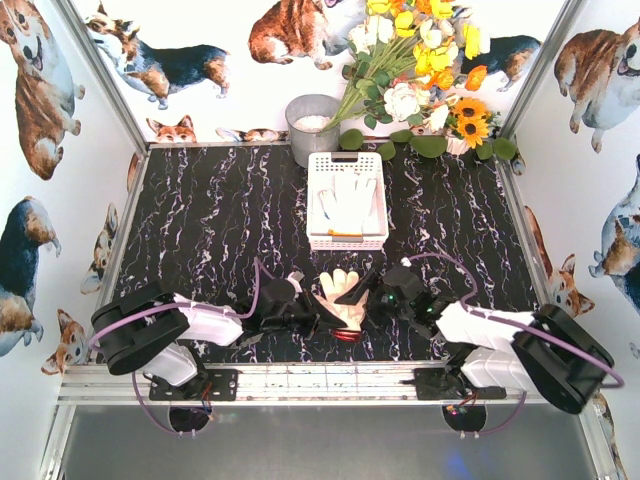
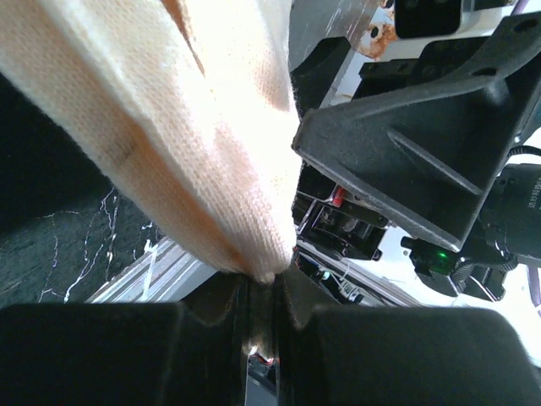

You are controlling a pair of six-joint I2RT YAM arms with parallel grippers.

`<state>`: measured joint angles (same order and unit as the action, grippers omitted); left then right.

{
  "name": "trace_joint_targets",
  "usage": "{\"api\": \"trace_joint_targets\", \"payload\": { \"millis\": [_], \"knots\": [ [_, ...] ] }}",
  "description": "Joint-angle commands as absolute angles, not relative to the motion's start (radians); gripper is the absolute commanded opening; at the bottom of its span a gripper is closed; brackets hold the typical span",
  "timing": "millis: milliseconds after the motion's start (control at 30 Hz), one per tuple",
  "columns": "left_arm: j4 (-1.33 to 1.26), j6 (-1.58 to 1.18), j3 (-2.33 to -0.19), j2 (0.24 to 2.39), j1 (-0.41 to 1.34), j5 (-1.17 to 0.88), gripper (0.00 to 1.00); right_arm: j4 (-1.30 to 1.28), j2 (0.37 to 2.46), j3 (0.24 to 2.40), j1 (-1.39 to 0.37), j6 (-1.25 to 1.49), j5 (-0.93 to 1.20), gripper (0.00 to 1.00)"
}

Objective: Put the gloves into the storage basket
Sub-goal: Pick up the glove from the center of the board.

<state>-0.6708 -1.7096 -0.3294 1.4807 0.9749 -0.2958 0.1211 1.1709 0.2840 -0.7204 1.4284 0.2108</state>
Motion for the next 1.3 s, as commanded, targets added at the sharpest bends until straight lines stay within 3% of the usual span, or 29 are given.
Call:
{"api": "trace_joint_targets", "payload": {
  "millis": [0,633,1267],
  "knots": [
    [-0.739,-1.717,-0.328,1.476,0.967,-0.314,0.0,0.331,1.238,0.252,-0.719,1.496,0.194,0.81],
    [-0.708,-1.672,-0.354,1.452,0.966,-0.367,0.0,0.358,1.236,0.263,-0.719,1.482,0.06,0.7],
    [-0.597,-1.594,-0.394,1.403,0.966,-0.41,0.0,0.475,1.247,0.274,-0.717,1.516,0.136,0.34]
  ]
}}
